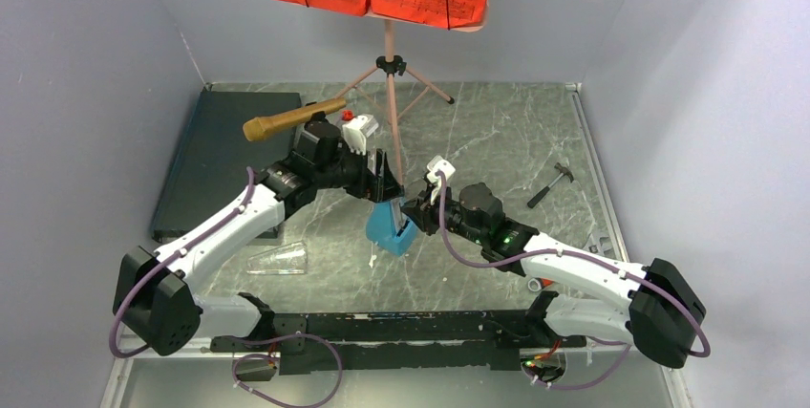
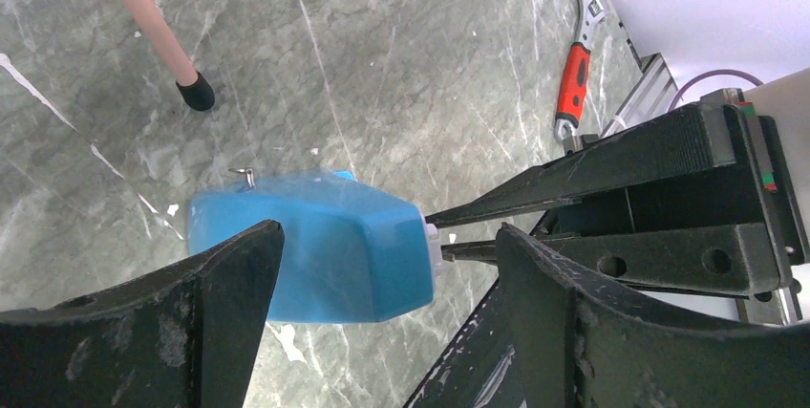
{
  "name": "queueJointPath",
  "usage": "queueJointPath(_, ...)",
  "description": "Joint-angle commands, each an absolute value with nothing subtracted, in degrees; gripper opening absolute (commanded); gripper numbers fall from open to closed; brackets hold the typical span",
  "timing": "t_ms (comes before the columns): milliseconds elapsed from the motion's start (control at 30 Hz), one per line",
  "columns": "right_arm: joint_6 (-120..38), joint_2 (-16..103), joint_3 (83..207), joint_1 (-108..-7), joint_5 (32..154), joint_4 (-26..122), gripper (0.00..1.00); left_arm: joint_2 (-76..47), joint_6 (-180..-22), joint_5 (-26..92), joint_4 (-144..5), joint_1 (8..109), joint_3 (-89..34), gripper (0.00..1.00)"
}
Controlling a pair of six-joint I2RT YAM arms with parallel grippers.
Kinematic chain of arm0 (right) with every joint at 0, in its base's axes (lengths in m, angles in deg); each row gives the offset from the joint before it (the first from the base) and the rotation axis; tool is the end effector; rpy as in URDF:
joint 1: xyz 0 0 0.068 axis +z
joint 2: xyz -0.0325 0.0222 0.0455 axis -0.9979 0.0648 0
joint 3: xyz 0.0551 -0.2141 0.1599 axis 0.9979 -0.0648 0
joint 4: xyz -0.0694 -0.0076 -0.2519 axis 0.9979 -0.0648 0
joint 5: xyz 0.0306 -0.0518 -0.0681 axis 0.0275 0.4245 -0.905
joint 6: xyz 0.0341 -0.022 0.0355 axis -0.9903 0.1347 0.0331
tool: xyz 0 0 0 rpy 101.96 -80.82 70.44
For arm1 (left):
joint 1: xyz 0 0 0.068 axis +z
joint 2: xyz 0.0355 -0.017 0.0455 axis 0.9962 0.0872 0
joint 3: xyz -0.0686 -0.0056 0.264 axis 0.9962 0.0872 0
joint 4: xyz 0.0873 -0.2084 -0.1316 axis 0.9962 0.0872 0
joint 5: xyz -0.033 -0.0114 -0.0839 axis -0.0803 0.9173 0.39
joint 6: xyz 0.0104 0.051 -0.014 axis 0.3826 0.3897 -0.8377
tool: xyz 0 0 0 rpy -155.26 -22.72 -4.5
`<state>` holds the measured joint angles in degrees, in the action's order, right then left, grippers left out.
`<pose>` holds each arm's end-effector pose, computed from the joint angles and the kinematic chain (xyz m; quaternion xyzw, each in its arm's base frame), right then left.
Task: Pack up the instrument practice props
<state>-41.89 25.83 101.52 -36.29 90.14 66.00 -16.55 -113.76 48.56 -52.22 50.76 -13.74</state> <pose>0.1575 0.1919 0.2501 -0.3050 0.7213 0.3276 0.5286 0.2303 -0.1743 0.3075 0.1761 0.8369 -0.3953 0.3352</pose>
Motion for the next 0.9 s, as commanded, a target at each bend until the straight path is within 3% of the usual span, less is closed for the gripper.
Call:
queueJointPath(0,-42.20,24.52,101.78,-35.98,91.91,69.75,0.18,-16.27,-114.80,47.87,-52.76,50.06,-16.10,0.87)
queueJointPath(867,-42.21,27.72,99.05,-36.10,87.20,75.40,0.19,-16.18,-116.37,46.74,-50.01,48.05,-16.61,0.62)
